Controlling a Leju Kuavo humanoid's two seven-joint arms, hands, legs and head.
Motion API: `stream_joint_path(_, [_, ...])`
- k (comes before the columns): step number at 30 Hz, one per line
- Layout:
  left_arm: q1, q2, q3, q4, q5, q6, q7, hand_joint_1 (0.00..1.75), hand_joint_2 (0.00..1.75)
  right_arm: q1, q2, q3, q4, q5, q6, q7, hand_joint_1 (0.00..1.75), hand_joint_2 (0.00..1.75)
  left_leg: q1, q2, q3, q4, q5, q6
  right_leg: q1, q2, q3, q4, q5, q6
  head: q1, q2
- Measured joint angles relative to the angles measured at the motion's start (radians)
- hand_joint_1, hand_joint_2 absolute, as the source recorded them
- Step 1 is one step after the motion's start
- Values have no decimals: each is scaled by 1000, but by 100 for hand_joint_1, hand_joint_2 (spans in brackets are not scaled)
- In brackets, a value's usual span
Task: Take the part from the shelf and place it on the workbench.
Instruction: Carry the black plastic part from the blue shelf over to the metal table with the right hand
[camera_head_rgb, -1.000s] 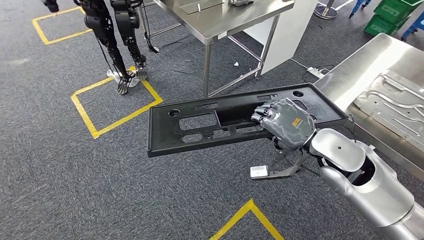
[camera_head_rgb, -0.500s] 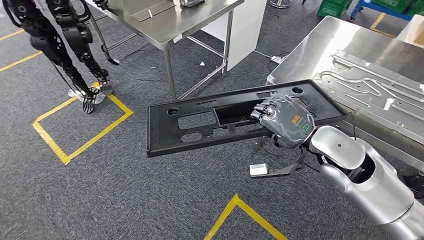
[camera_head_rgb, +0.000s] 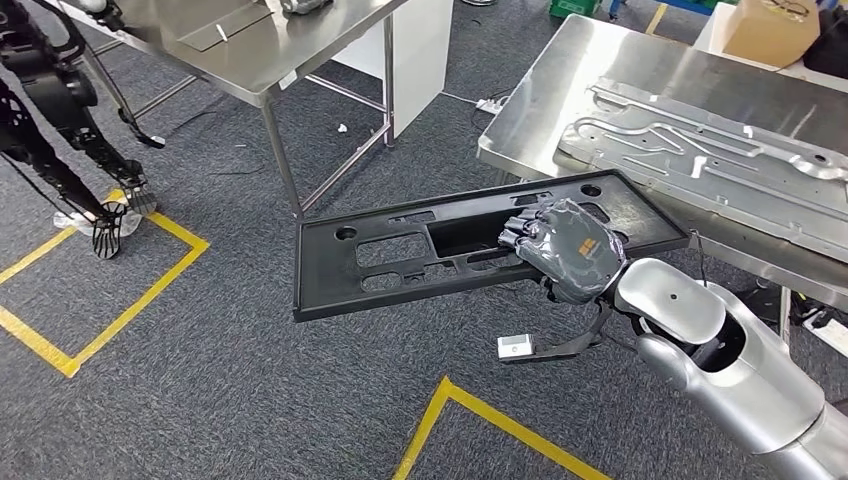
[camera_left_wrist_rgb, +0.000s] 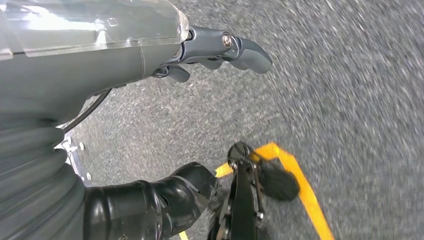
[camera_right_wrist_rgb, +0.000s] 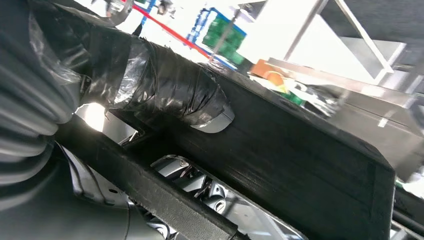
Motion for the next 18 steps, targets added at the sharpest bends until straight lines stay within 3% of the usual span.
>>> stream_joint_path(2, [0,-1,0,0,0,0,0,0,175,-3,0,0,0,0,0,0,175,175,-3,22,8,-1,-6,-8,13,-40,59,-113,36,-13,0,0])
stream_joint_path(3, [-2,-2,0,0,0,0,0,0,175,-5,0,0,0,0,0,0,175,175,-5,32,12,-2,-9,-13,19,-49,69,-135,38,-20,0,0])
stream_joint_path(5, [-5,-2,0,0,1,0,0,0,175,-7,-1,0,0,0,0,0,175,175,-6,55,21,-6,-14,-24,23,-28,68,-141,37,-33,0,0])
stream_joint_path(6, [-7,-2,0,0,1,0,0,0,175,-6,-1,1,0,0,0,0,175,175,-6,53,25,-4,-19,-30,20,-15,72,-146,38,-38,0,0])
stream_joint_path(8, [-7,-2,0,0,1,0,1,0,175,-8,-2,1,-1,0,0,1,175,175,-3,6,11,40,-51,-38,12,9,81,-158,44,-51,-1,0])
stream_joint_path(10, [-4,-3,1,0,2,2,2,0,175,-10,1,4,0,0,1,1,175,175,0,-54,-48,159,-110,-40,9,33,84,-161,46,-59,-1,0])
stream_joint_path(12, [0,-2,2,0,2,3,4,0,175,-9,4,8,1,0,1,2,175,175,1,-70,-107,261,-138,-42,10,63,83,-158,44,-62,-1,0])
stream_joint_path(13, [1,-2,3,0,2,4,4,0,175,-9,6,10,2,0,2,2,175,175,1,-72,-116,264,-122,-42,11,79,83,-155,42,-62,-1,0])
stream_joint_path(15, [2,-2,6,0,2,5,5,0,175,-9,6,13,3,0,2,2,175,175,3,-91,-83,165,-44,-40,9,110,83,-143,35,-58,-1,0])
stream_joint_path(17, [2,-2,9,0,2,7,5,0,175,-10,7,14,4,0,2,2,175,175,7,-141,-39,54,4,-35,9,135,77,-127,26,-49,0,0])
stream_joint_path(18, [1,-2,10,0,1,9,5,0,175,-11,7,15,4,0,2,2,175,175,7,-158,-28,28,9,-33,7,147,72,-121,23,-43,0,0])
